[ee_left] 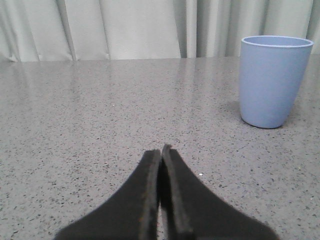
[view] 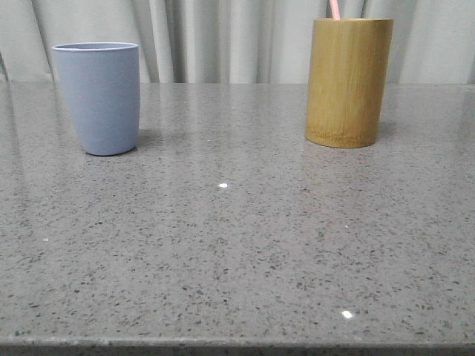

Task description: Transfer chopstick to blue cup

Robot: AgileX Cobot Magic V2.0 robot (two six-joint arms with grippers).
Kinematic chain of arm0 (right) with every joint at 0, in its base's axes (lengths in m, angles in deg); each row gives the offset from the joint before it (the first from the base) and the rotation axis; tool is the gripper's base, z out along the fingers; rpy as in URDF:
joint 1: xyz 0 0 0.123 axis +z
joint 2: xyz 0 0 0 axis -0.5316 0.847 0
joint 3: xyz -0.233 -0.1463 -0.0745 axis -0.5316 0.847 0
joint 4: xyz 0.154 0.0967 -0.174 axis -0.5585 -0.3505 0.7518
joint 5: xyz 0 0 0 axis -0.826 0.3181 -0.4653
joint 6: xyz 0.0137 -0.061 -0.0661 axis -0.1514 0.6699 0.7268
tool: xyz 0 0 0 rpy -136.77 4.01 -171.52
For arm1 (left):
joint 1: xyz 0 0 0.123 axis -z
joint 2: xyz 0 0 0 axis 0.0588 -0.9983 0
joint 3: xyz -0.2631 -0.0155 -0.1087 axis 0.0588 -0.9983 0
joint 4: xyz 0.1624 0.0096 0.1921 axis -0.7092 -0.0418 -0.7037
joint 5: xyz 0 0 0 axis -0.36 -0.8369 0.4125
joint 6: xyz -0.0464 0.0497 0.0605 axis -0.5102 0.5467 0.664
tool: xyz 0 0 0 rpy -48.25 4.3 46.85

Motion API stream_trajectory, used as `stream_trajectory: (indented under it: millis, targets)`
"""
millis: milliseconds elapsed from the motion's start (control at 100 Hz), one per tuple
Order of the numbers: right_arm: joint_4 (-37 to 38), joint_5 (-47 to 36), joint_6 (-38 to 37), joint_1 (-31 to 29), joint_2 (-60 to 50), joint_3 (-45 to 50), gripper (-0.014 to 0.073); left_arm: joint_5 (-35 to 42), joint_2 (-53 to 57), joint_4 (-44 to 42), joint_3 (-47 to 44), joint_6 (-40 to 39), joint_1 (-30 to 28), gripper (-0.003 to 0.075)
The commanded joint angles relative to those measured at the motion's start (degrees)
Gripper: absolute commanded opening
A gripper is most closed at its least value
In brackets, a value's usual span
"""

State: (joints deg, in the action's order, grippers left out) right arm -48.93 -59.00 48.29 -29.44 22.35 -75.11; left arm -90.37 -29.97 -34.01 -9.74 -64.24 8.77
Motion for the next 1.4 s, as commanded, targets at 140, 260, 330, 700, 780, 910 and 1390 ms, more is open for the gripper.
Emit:
stream_trajectory:
  millis: [140,260,330,700,780,910,1390]
  targets:
    - [0.44,-5.5,0.49,-0.4,-1.22,0.01,-0.0105,4.6,1.9,-0.01,-0.45,-0.39,-0.16,-0.0019]
    - [0.44,-5.71,0.49,-0.4,-1.22,-0.11,-0.0105,5.13,1.9,-0.01,-0.36,-0.39,-0.16,-0.0019]
    - [0.44,-5.23,0.49,-0.4,-1.22,-0.51,-0.0105,5.01,1.9,0.43,0.29,-0.39,-0.16,-0.0019]
    - [0.38,10.58,0.49,-0.4,2.28,-14.22,-0.0103,-7.36,-3.62,0.68,14.75,-0.39,-0.16,-0.0019]
    - [0.34,14.16,0.49,-0.4,5.64,-18.37,-0.0103,-9.46,-6.8,0.78,18.56,-0.39,-0.16,-0.0019]
    - [0.34,17.9,0.49,-0.4,11.95,-24.91,-0.0103,-10.72,-13.19,0.89,24.25,-0.39,-0.16,-0.0019]
    - [-0.74,23.74,0.49,-0.4,34.07,-41.73,0.0205,-14.41,-34.31,0.89,39.17,-0.39,-0.16,0.0322]
